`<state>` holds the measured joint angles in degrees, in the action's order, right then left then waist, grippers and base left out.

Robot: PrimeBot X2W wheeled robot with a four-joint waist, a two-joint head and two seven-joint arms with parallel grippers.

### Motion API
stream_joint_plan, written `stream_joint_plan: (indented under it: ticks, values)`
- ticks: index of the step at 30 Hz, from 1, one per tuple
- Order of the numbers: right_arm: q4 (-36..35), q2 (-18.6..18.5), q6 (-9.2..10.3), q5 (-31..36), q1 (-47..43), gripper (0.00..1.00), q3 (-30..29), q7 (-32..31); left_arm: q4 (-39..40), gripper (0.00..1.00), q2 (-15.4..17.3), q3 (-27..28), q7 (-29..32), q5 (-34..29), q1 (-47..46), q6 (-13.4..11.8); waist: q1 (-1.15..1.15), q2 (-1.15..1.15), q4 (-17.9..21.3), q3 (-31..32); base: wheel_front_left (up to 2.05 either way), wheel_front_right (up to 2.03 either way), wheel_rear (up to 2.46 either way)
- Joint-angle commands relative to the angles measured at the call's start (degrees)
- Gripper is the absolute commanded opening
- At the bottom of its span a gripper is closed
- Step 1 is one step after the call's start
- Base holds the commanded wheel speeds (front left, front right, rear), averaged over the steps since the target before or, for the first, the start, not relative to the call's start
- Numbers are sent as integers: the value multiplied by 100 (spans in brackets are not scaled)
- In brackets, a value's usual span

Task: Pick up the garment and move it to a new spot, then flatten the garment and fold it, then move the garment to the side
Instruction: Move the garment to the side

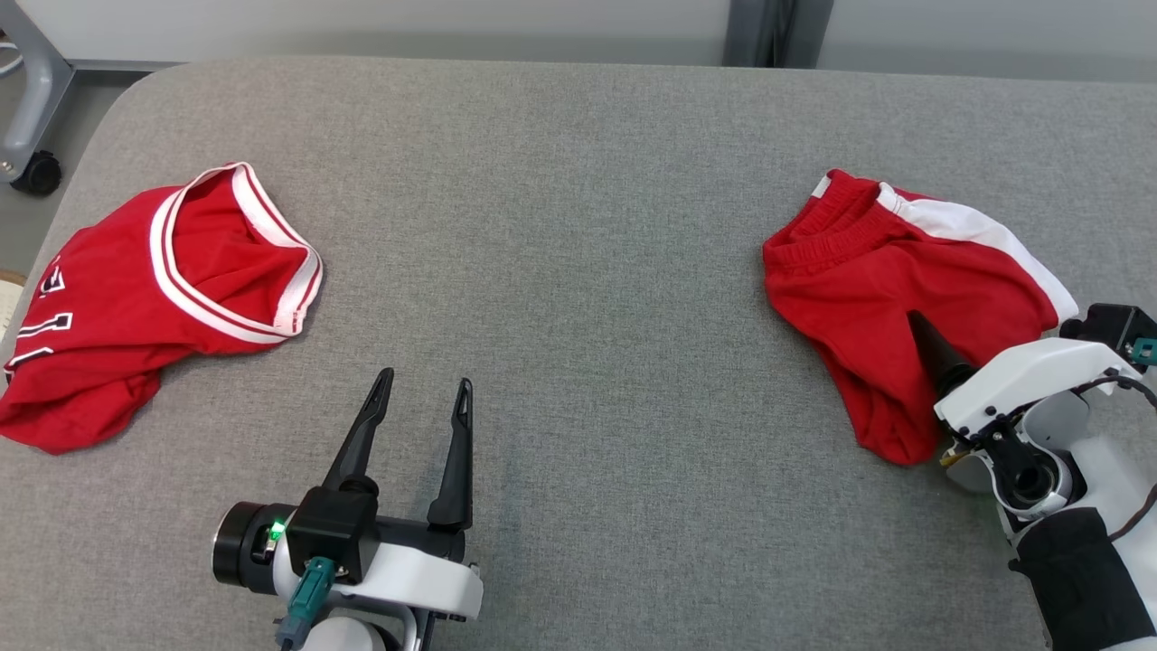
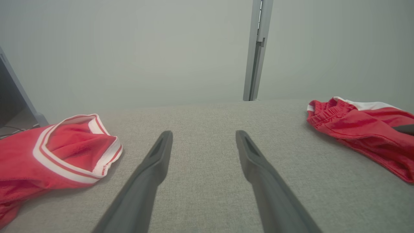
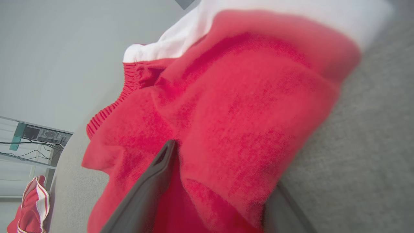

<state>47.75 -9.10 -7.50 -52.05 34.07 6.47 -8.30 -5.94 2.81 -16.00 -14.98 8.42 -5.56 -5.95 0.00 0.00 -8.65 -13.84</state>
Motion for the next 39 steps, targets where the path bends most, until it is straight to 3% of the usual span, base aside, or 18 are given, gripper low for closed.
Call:
stream_joint_plan:
  ticks: [1,3,4,5,7,8,22,39]
  values:
    - [108,22,1,-50,6,100,65,0,13,100,20,0,-22,15,-99,-18,0,0,-1,-18,0,0,0]
    - [158,10,1,-75,61,100,127,24,19,100,20,-3,-21,22,-115,-12,0,0,-3,-49,0,0,0]
    - [184,4,1,-92,89,91,159,32,19,100,19,-6,-21,24,-120,-10,0,0,-3,-65,0,0,0]
    - [211,-2,1,-107,113,71,195,45,20,100,19,-10,-22,27,-122,-11,0,0,-4,-79,0,0,0]
    - [259,-28,1,-129,158,13,273,60,16,100,20,-16,-22,21,-131,-17,0,0,-3,-93,0,0,0]
    - [274,-37,1,-140,176,0,307,91,13,100,20,-17,-22,24,-137,-23,0,0,-1,-95,0,0,0]
    - [282,-398,0,-334,317,0,642,779,-52,100,20,20,-21,47,13,-8,0,0,190,203,0,0,0]
    - [1388,-1356,0,-317,720,0,-171,2334,19,100,19,103,-22,-41,40,53,0,0,82,98,0,0,0]
